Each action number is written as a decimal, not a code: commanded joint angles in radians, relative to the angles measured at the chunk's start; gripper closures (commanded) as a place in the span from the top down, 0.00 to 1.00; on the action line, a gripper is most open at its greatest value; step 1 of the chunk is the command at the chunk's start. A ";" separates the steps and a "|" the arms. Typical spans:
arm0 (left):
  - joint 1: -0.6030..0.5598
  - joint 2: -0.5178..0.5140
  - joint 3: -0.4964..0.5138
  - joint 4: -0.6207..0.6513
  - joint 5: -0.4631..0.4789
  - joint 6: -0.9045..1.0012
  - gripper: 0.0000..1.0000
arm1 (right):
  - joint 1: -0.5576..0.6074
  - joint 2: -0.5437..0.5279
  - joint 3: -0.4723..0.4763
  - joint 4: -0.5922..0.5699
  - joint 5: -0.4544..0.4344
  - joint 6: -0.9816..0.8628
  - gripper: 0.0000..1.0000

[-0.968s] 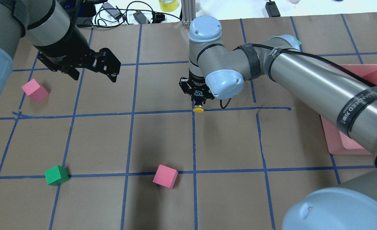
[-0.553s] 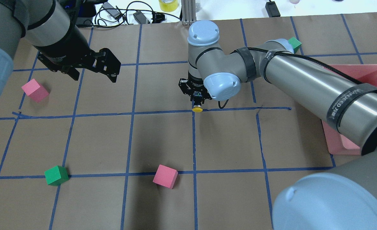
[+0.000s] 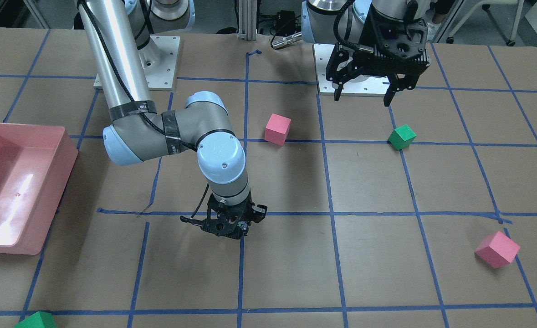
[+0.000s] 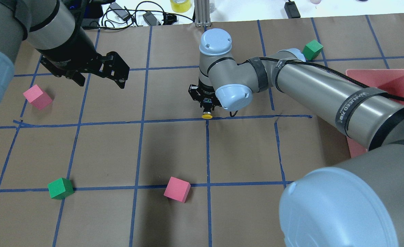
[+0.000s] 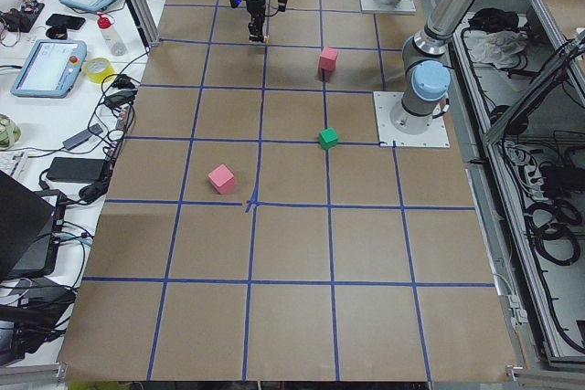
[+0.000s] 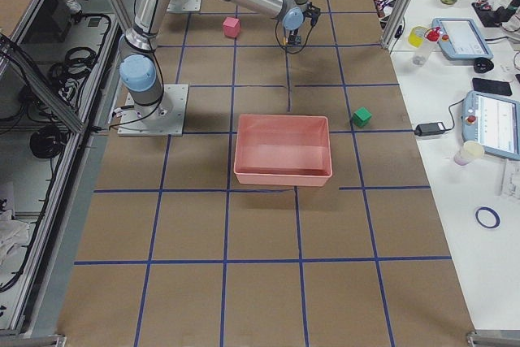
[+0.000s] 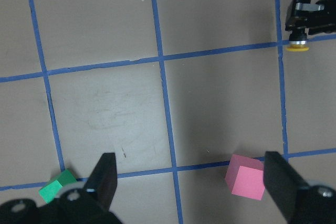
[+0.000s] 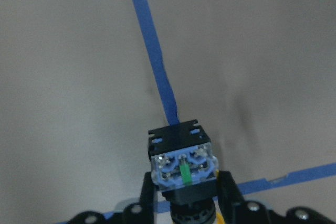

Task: Align button upright
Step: 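Carry the switch toward the table center with the right gripper, then lower the switch onto the table and open the right gripper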

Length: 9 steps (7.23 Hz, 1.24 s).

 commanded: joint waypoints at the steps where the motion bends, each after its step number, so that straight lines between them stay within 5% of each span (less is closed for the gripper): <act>1: 0.000 0.000 0.001 0.000 0.000 0.000 1.00 | 0.009 0.049 -0.056 -0.007 0.043 0.027 0.00; 5: 0.000 0.000 0.000 0.000 0.000 0.000 1.00 | 0.011 0.074 -0.087 -0.007 0.043 0.015 0.01; 6: 0.000 0.000 0.000 0.000 0.000 0.000 1.00 | 0.011 0.073 -0.087 -0.007 0.041 -0.002 0.34; 7: 0.000 0.000 0.000 0.000 0.000 0.000 1.00 | 0.011 0.073 -0.087 -0.010 0.041 -0.017 0.48; 8: 0.000 0.000 0.000 0.000 0.000 0.000 1.00 | 0.011 0.073 -0.087 -0.010 0.041 -0.020 0.84; 9: 0.000 0.000 0.000 0.000 0.000 0.000 1.00 | 0.011 0.068 -0.087 -0.010 0.041 -0.031 0.92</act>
